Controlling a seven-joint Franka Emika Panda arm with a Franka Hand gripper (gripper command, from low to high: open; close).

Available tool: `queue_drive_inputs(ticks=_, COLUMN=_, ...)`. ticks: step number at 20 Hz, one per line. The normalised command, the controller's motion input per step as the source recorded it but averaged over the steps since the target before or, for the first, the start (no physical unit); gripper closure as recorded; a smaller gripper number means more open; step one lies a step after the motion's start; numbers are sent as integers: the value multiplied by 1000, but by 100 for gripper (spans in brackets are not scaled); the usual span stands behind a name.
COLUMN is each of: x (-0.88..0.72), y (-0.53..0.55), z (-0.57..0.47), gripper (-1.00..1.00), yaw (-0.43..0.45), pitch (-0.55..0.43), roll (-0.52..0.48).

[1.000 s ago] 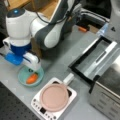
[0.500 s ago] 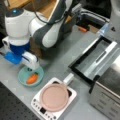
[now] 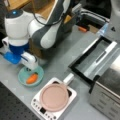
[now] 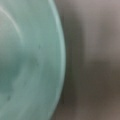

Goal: Open the microwave oven door. Pull out the microwave oven tray. Pick up the bowl. Place the bowl on the microwave tray.

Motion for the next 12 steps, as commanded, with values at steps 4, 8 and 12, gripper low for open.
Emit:
queue_drive_inputs(ticks=4, x=258, y=-211, z=25, gripper=-100, yaw=70, pitch=46, roll=133)
queue_drive_inputs(ticks=8, x=229, y=-220, z=49, gripper=-100, yaw=57, pitch=59, roll=128)
queue_drive_inputs(ticks=12, x=234, y=-233, z=33, gripper=-100, yaw=56, pitch=58, roll=118)
